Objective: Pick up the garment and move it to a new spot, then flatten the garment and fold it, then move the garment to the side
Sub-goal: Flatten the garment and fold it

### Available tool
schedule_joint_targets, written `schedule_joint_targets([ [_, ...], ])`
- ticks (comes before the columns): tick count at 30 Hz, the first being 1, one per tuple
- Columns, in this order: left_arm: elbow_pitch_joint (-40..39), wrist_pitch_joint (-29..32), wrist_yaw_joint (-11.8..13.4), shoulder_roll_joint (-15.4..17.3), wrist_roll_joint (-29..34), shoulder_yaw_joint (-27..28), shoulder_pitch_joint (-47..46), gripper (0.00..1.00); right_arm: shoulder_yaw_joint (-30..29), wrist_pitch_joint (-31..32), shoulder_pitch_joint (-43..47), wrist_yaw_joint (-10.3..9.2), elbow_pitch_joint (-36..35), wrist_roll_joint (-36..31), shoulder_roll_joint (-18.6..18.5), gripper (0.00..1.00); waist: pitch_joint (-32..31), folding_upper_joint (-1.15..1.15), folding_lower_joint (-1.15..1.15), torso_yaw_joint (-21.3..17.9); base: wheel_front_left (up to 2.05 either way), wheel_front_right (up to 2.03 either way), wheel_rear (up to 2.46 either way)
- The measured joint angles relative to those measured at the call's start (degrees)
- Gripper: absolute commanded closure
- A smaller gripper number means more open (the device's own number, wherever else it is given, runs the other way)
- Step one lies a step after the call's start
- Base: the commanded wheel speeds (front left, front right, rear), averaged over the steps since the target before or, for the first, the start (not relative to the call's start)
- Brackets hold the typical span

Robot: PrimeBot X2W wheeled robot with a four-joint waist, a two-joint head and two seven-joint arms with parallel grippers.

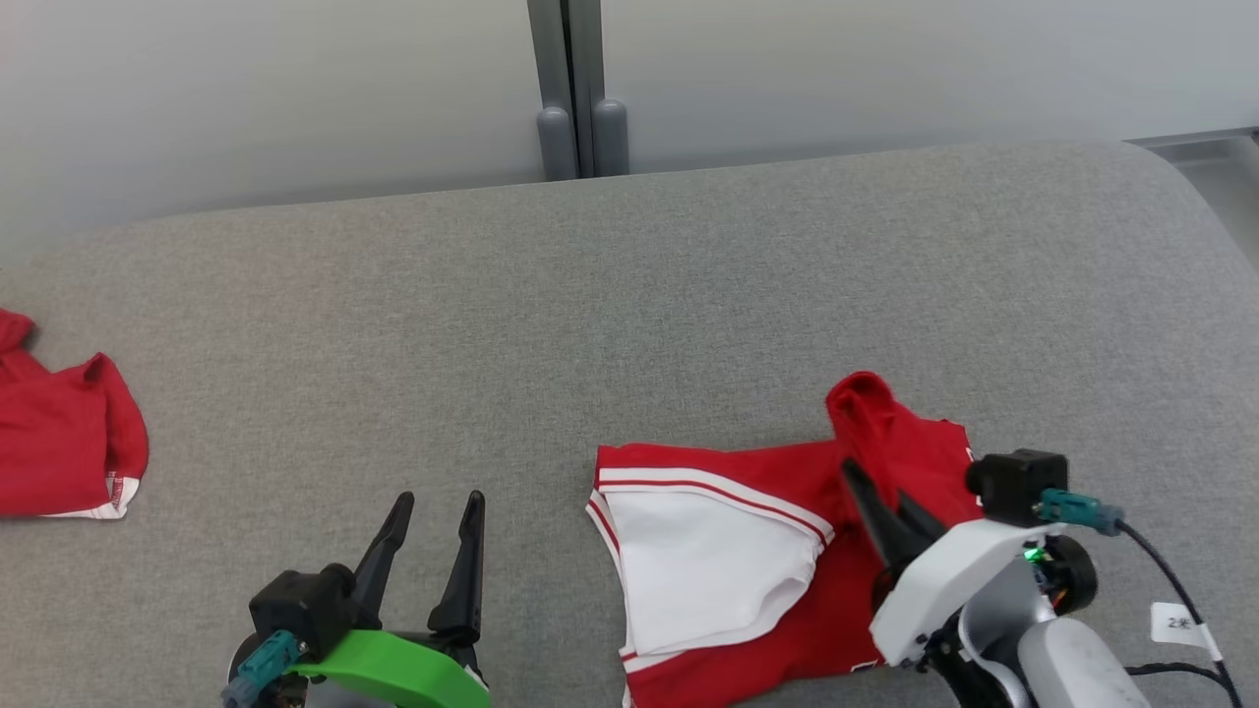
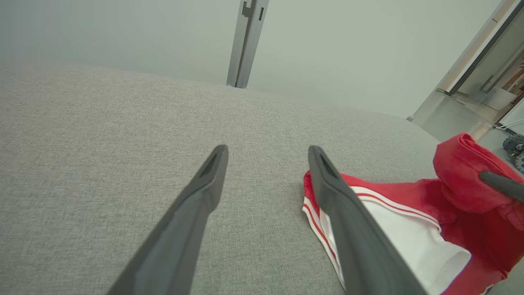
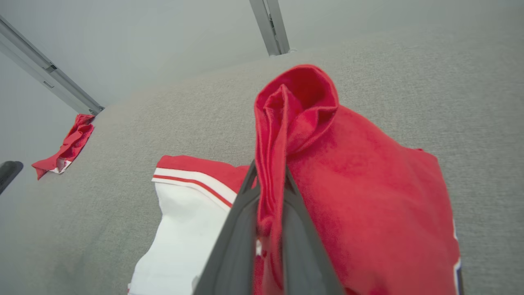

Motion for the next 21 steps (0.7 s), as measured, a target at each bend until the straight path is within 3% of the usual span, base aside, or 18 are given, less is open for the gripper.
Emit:
schedule_joint_targets([
  [10, 0.5, 0.2, -0.3, -0.3, 0.0, -1.0, 0.0, 0.0, 15.2, -2.6, -2.0, -0.01, 4.3, 8.6, 0.5, 1.0, -0.9, 0.0, 0.0, 2.1, 0.0, 0.0, 0.0],
  [21, 0.7, 0.1, -0.3, -0.3, -0.2, -0.9, 0.0, 0.0, 23.9, -7.0, -7.8, -0.02, 14.7, 13.6, 0.4, 1.0, -0.5, 0.0, 0.0, 3.5, 0.0, 0.0, 0.0],
])
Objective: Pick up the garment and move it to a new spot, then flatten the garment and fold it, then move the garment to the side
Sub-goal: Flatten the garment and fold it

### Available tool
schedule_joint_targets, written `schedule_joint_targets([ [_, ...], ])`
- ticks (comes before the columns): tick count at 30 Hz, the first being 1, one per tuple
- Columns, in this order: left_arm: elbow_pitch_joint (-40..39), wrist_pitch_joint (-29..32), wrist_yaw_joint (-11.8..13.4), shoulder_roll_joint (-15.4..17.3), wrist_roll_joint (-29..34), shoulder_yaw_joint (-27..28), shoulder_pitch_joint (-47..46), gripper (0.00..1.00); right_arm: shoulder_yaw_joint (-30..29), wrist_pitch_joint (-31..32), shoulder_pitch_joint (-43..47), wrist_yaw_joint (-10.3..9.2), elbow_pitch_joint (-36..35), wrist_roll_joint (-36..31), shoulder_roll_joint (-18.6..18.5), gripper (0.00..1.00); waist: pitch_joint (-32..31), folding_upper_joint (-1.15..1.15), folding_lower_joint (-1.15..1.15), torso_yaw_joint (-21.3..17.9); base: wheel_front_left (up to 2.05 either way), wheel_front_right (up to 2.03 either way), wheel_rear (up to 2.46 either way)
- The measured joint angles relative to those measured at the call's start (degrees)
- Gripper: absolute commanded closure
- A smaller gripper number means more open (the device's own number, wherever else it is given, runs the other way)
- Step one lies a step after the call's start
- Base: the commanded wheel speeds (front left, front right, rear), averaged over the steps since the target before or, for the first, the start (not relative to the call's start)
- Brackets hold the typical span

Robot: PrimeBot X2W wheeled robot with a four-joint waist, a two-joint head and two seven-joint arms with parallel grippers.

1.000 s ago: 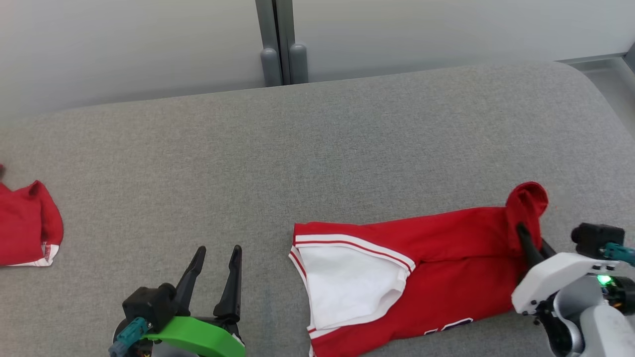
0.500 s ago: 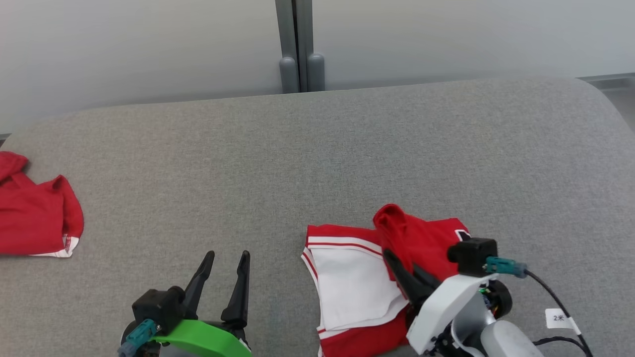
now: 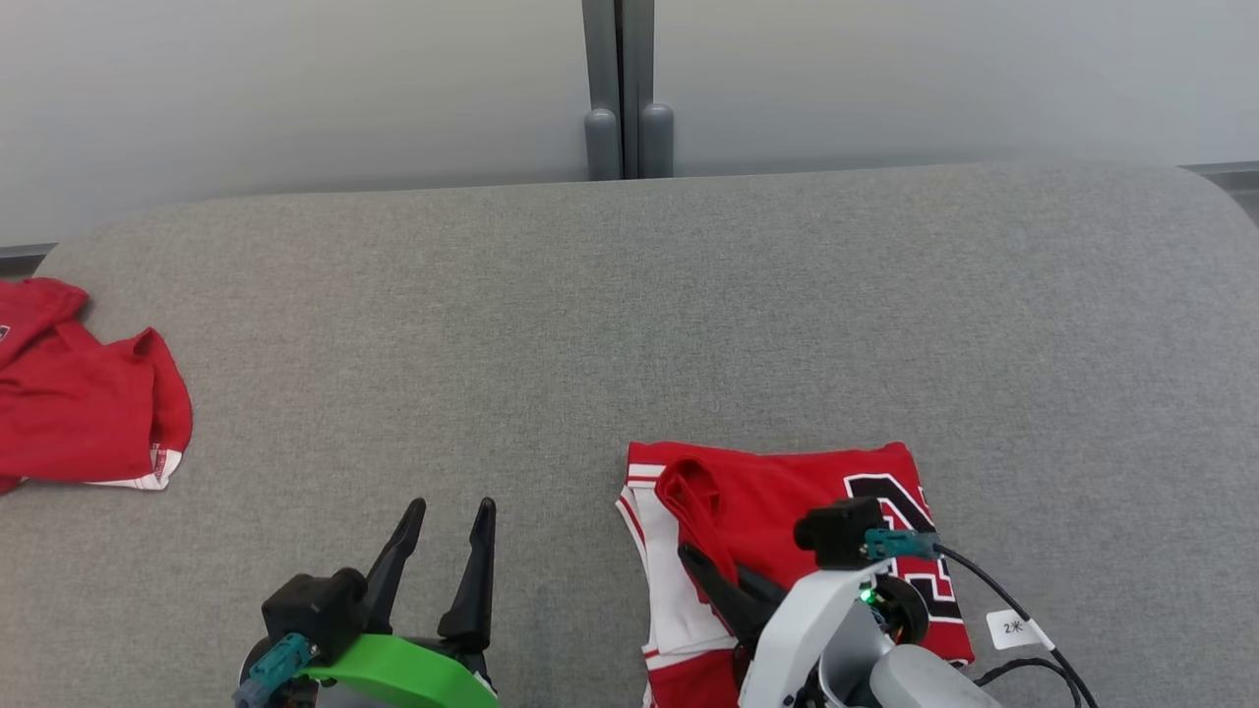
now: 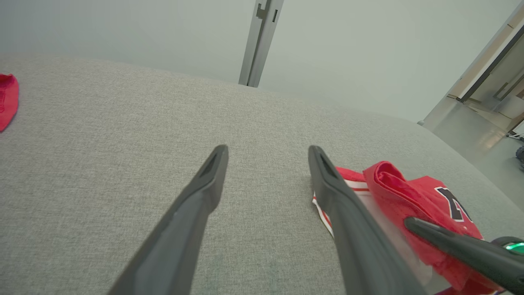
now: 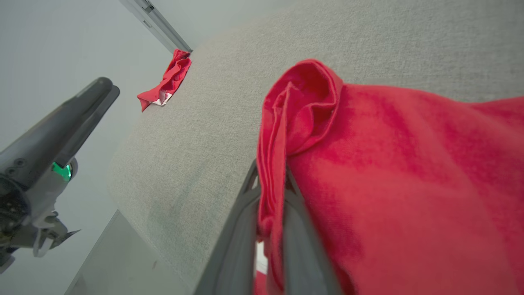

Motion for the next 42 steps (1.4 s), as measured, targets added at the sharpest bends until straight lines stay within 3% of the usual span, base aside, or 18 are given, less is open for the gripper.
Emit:
schedule_joint_targets([
  [2, 0.0, 0.0, 0.0, 0.0, 0.0, 0.0, 0.0, 0.0, 1.7, -0.6, -1.2, -0.01, 1.8, 1.4, 0.0, 0.94, 0.2, 0.0, 0.0, 0.0, 0.0, 0.0, 0.0],
  [3, 0.0, 0.0, 0.0, 0.0, 0.0, 0.0, 0.0, 0.0, 2.6, -0.7, -1.6, -0.01, 2.5, 1.9, 0.0, 0.68, 0.3, 0.0, 0.0, 0.1, 0.0, 0.0, 0.0],
  [5, 0.0, 0.0, 0.0, 0.0, 0.0, 0.0, -0.2, 0.0, 4.8, -1.4, -2.6, -0.01, 3.8, 3.0, 0.0, 0.0, 0.5, 0.0, 0.0, 0.1, 0.0, 0.0, 0.0],
  [11, 0.2, -0.1, 0.0, 0.0, 0.0, 0.0, -0.4, 0.0, 8.8, -4.4, -4.9, -0.01, 4.7, 5.7, 0.0, 0.0, 0.7, 0.0, 0.0, -0.2, 0.0, 0.0, 0.0],
  [15, 0.2, -0.1, 0.0, -0.1, 0.2, 0.1, -0.5, 0.0, 7.6, -8.1, -7.1, -0.01, 7.0, 0.2, 0.1, 0.0, 0.7, 0.0, 0.0, -0.7, 0.0, 0.0, 0.0],
  [24, 0.3, -0.4, -0.4, -2.3, 3.0, 0.3, -1.7, 0.0, -6.4, -14.4, -8.5, -0.01, 8.5, -15.0, 0.0, 0.0, -0.2, 0.0, 0.0, -1.8, 0.0, 0.0, 0.0],
  [31, 0.2, -0.4, -1.1, -5.1, 7.7, 5.3, -0.6, 0.0, -20.0, -16.0, -4.1, 0.0, 4.5, -23.7, 0.0, 0.0, -1.6, 0.0, 0.0, -2.7, 0.0, 0.0, 0.0],
  [36, 1.2, -0.5, -2.6, -7.1, 10.6, 9.4, 2.7, 0.0, -26.6, -16.4, 0.6, 0.0, 1.2, -26.3, 0.0, 0.0, -2.6, 0.0, 0.0, -3.0, 0.0, 0.0, 0.0],
  [42, 2.0, -0.5, -3.9, -9.0, 12.9, 14.6, 6.2, 0.0, -30.3, -16.6, 6.1, 0.0, -2.8, -25.4, 0.0, 0.0, -3.4, 0.0, 0.0, -3.3, 0.0, 0.0, 0.0],
])
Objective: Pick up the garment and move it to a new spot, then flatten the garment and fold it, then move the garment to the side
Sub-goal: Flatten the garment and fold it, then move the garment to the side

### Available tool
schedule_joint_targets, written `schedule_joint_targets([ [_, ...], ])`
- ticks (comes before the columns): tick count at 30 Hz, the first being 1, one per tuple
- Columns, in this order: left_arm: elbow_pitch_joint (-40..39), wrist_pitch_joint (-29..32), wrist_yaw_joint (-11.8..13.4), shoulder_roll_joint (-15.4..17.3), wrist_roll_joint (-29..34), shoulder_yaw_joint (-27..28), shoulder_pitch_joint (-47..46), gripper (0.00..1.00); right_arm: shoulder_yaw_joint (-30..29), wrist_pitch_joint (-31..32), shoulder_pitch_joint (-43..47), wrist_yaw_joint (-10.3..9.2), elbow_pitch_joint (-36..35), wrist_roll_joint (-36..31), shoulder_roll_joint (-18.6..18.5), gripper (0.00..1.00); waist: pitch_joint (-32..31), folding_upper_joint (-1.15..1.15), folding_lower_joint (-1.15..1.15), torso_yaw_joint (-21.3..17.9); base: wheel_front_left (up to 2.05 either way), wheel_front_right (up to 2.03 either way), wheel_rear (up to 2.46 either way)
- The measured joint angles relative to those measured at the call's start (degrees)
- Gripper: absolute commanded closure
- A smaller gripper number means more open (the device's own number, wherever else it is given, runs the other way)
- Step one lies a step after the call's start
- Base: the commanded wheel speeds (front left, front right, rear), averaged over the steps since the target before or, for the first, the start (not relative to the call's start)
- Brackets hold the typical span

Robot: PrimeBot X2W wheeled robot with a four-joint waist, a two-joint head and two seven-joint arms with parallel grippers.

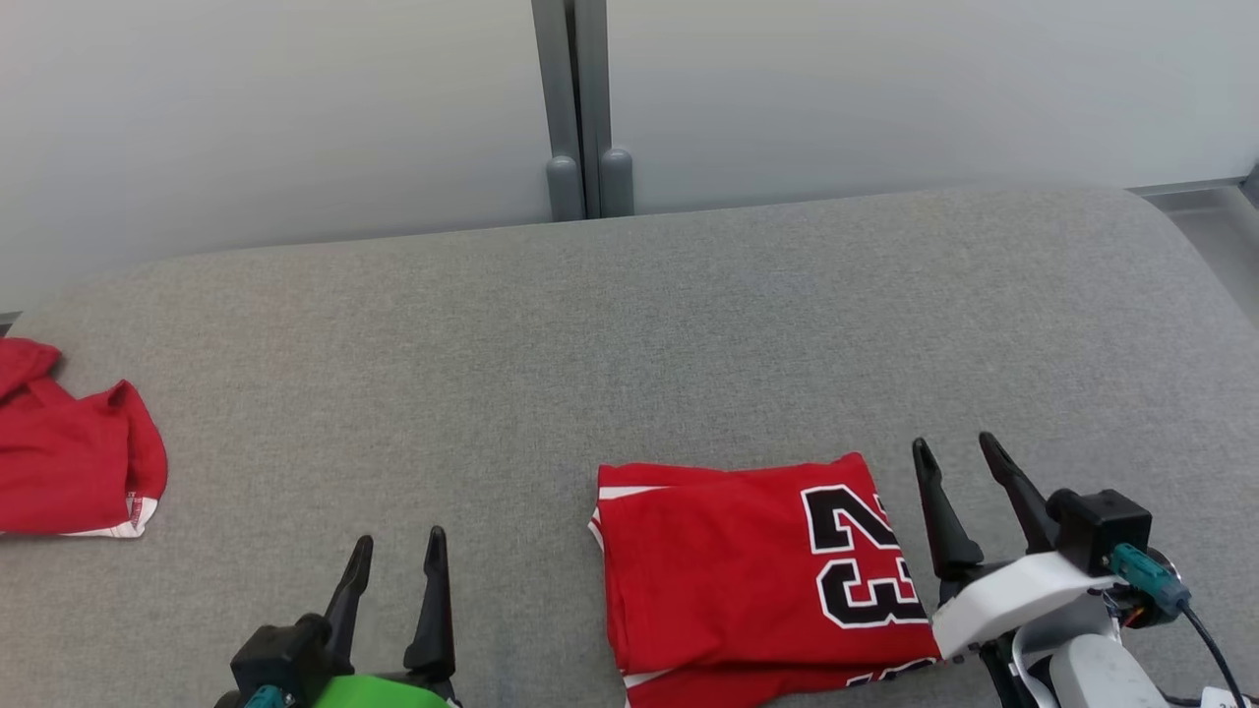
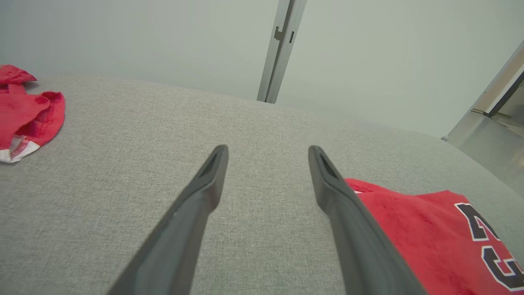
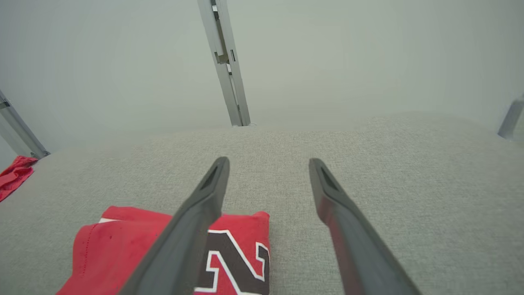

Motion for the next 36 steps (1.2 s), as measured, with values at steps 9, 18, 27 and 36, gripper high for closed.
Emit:
schedule_joint_targets([
  [9, 0.6, 0.0, -2.2, -1.8, 2.8, 3.8, 2.1, 0.0, -1.7, 0.0, 4.5, 0.0, -2.1, 0.5, 0.0, 0.0, -0.5, 0.0, 0.0, -0.7, 0.0, 0.0, 0.0],
  [18, 1.8, 0.0, -3.4, -2.7, 4.9, 5.2, 2.1, 0.0, -2.1, 0.0, 5.0, 0.0, -2.2, -1.1, 0.0, 0.0, -0.5, 0.0, 0.0, -0.9, 0.0, 0.0, 0.0],
  [27, 2.0, 0.0, -3.9, -3.0, 6.0, 6.1, 2.1, 0.0, -2.1, 0.0, 5.0, 0.0, -2.1, -1.6, 0.0, 0.0, -0.3, 0.0, 0.0, -0.6, 0.0, 0.0, 0.0],
  [36, 2.2, 0.0, -4.3, -3.2, 7.0, 6.6, 2.0, 0.0, -1.4, 0.0, 4.4, 0.0, 1.3, -3.5, 0.0, 0.0, -0.3, 0.0, 0.0, -0.4, 0.0, 0.0, 0.0],
])
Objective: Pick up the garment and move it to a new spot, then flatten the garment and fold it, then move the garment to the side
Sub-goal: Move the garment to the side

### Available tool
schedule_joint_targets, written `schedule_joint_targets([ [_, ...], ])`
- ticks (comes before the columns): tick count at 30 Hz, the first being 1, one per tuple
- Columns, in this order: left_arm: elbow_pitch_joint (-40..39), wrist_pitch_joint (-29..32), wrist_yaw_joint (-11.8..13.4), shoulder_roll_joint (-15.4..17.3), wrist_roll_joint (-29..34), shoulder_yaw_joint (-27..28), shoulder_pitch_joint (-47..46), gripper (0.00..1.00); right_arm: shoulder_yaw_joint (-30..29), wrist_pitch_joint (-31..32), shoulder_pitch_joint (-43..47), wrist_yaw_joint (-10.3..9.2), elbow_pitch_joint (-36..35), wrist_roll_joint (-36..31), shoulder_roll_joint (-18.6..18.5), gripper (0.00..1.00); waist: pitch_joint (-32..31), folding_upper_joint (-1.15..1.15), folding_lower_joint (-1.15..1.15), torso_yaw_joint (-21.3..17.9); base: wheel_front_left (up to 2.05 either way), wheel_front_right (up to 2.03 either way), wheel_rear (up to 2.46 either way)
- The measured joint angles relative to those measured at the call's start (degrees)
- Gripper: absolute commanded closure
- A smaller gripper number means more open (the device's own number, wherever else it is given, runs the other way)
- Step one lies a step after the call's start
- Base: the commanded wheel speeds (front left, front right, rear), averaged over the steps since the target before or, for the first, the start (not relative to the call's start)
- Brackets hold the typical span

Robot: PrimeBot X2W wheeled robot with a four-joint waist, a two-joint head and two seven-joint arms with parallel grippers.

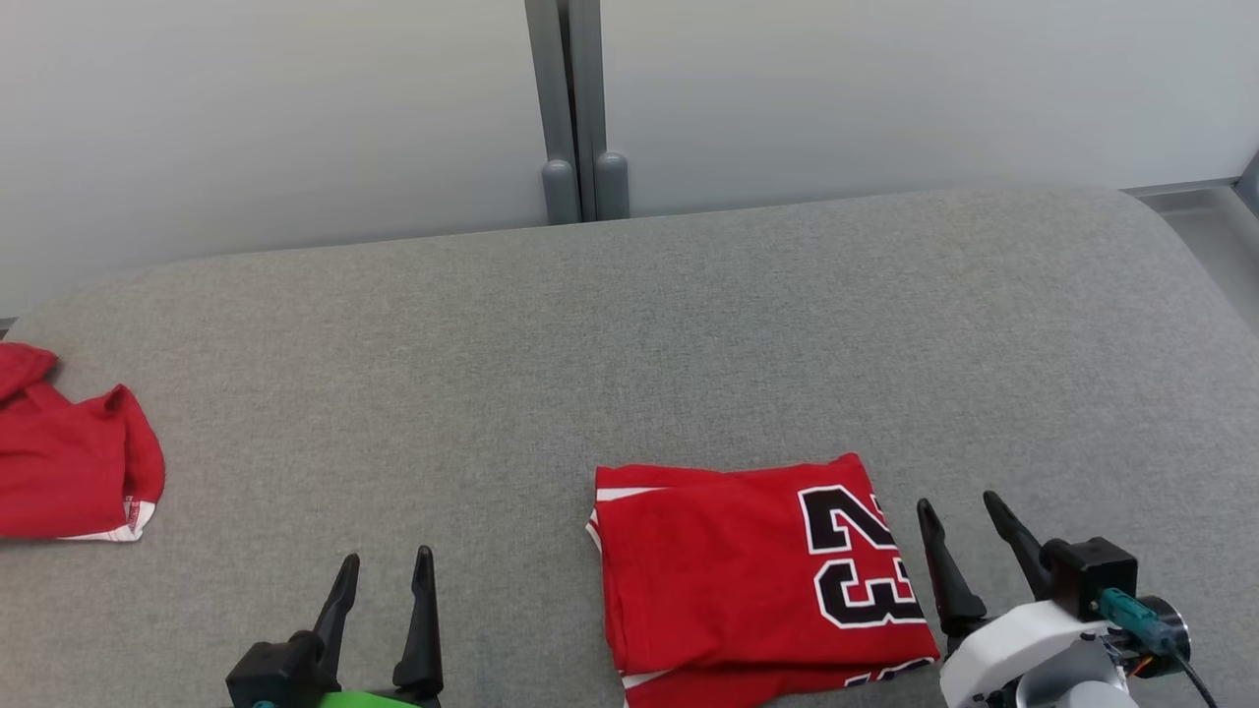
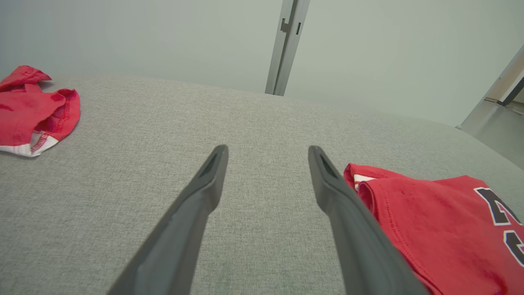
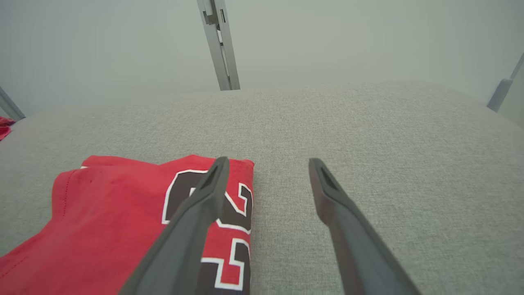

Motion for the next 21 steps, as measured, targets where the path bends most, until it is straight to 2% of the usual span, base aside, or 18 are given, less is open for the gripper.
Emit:
schedule_joint_targets([
  [4, 0.3, 0.0, -0.2, -0.1, 0.0, -0.2, -0.1, 0.0, 0.9, 2.7, -1.8, 0.0, 2.4, -2.4, 0.0, 0.0, 0.1, 0.0, 0.0, 0.5, 0.0, 0.0, 0.0],
  [12, 0.6, 0.0, -0.3, -0.1, 0.1, -0.1, -0.1, 0.0, 1.6, 14.1, -5.3, 0.0, 4.0, -6.1, 0.0, 0.0, 0.9, 0.0, 0.0, 1.9, 0.0, 0.0, 0.0],
  [16, 0.6, 0.0, -0.4, -0.1, 0.2, 0.0, -0.3, 0.0, 2.2, 20.5, -6.5, 0.0, 5.9, -5.1, -0.3, 0.0, 1.7, 0.0, 0.0, 2.7, 0.0, 0.0, 0.0],
  [21, 0.7, 0.0, -0.4, -0.1, 0.4, -0.3, -0.8, 0.0, 3.3, 25.2, -7.8, 0.0, 7.4, -3.2, -1.6, 0.0, 2.9, 0.0, 0.0, 3.9, 0.0, 0.0, 0.0],
])
